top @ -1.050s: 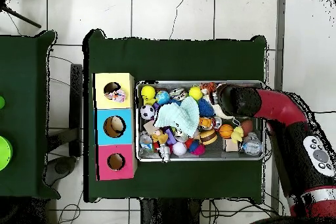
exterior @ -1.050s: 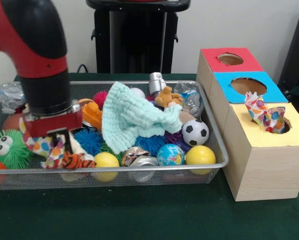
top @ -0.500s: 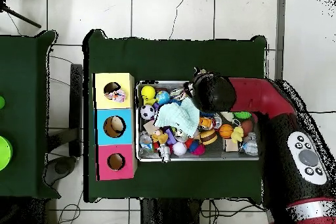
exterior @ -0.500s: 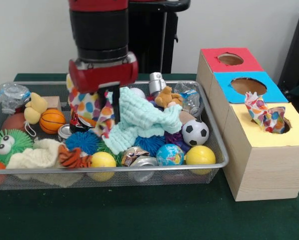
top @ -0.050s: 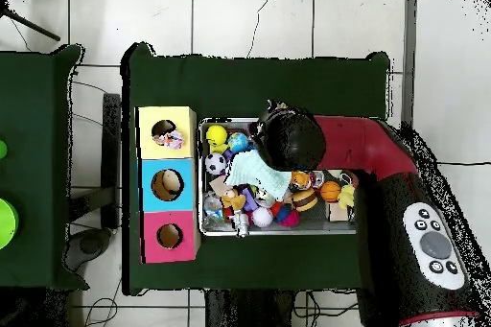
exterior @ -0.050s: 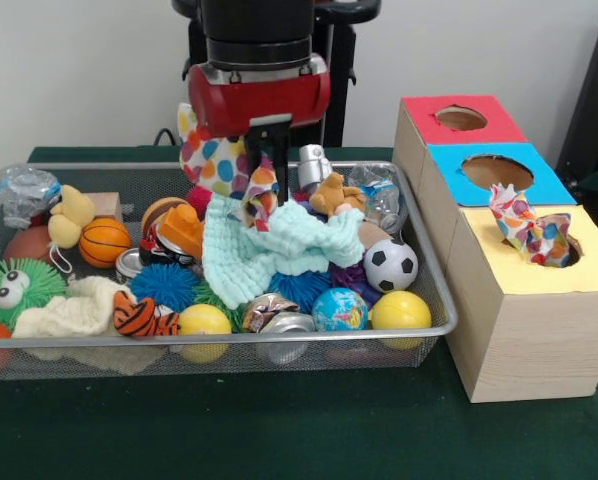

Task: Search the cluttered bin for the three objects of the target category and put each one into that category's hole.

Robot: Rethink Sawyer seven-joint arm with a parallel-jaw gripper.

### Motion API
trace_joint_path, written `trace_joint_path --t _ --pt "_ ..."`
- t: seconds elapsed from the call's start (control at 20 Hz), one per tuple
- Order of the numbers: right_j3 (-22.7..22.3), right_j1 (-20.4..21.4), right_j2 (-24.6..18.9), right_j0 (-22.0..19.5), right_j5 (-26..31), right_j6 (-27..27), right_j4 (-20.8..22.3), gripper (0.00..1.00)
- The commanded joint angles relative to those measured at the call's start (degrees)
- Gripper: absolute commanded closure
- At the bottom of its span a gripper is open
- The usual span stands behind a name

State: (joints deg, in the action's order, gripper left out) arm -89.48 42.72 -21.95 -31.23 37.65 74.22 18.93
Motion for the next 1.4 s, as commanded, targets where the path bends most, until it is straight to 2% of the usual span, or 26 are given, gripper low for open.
trace_joint_path --t 0.05,0.5,0.8,1.1,1.4 --pt "-9.18 0.28 8.09 3.54 -3.35 22.31 -3.83 1.00" --pt "-10.32 -1.30 11.57 8.43 -7.68 26.39 -8.27 1.00" --pt "-8.92 -3.49 14.08 12.53 -10.68 30.14 -9.97 1.00" --pt "-8.85 0.65 15.47 15.19 -3.46 30.99 -13.68 1.00" --pt "-7.10 -0.16 18.18 19.15 -2.98 33.86 -16.19 1.00"
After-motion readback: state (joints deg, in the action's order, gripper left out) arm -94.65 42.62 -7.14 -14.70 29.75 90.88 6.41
